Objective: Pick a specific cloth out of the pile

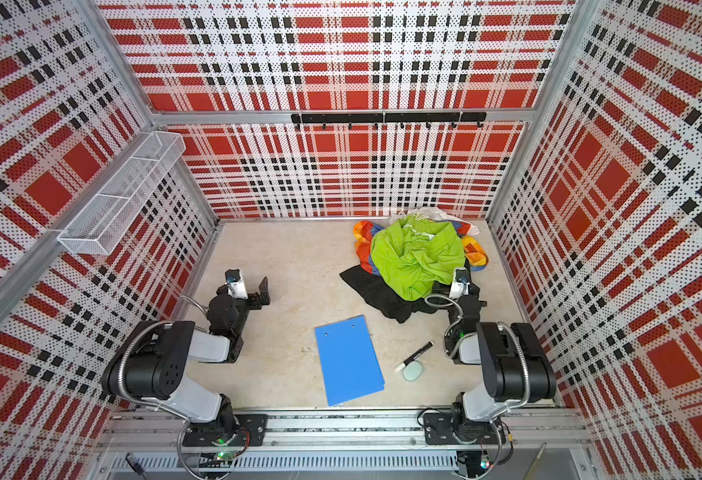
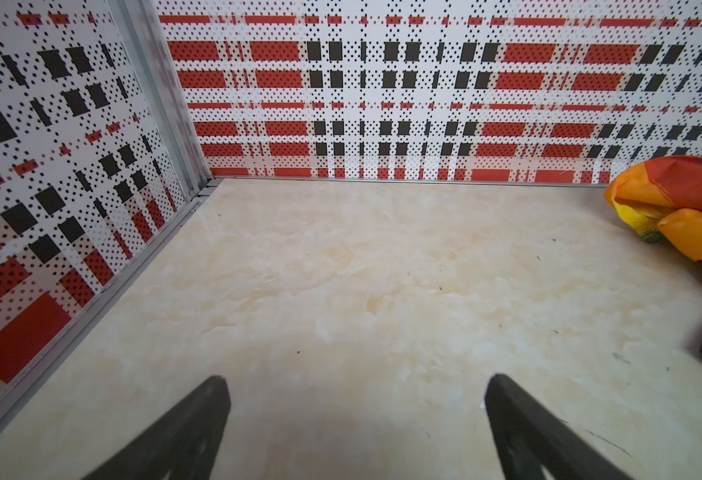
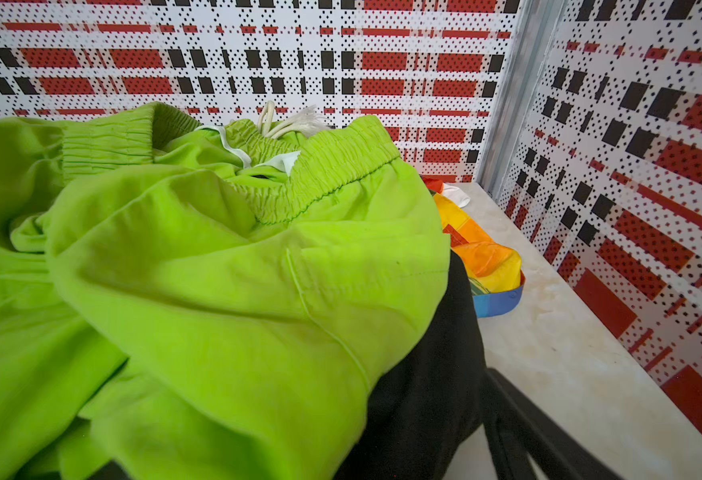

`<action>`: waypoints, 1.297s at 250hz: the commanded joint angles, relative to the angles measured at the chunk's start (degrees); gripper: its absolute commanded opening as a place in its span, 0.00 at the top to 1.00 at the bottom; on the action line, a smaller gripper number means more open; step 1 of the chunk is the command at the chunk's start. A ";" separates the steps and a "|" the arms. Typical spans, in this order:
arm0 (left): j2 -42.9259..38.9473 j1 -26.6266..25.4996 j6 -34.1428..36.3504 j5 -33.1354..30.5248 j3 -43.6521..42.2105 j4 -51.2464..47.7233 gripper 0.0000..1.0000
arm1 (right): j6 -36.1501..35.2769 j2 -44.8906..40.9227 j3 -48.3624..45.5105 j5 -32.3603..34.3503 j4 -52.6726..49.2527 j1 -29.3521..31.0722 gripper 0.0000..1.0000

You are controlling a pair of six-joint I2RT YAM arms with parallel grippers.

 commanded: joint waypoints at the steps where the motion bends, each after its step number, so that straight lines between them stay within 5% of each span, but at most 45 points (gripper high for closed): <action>1: -0.63 0.32 -0.35 0.42 0.98 0.75 0.01 | -0.83 0.19 0.57 0.03 2.49 0.36 0.00; 324: -0.63 0.87 -0.73 1.32 0.90 0.84 0.01 | -0.83 0.23 0.62 -0.15 2.50 0.36 0.00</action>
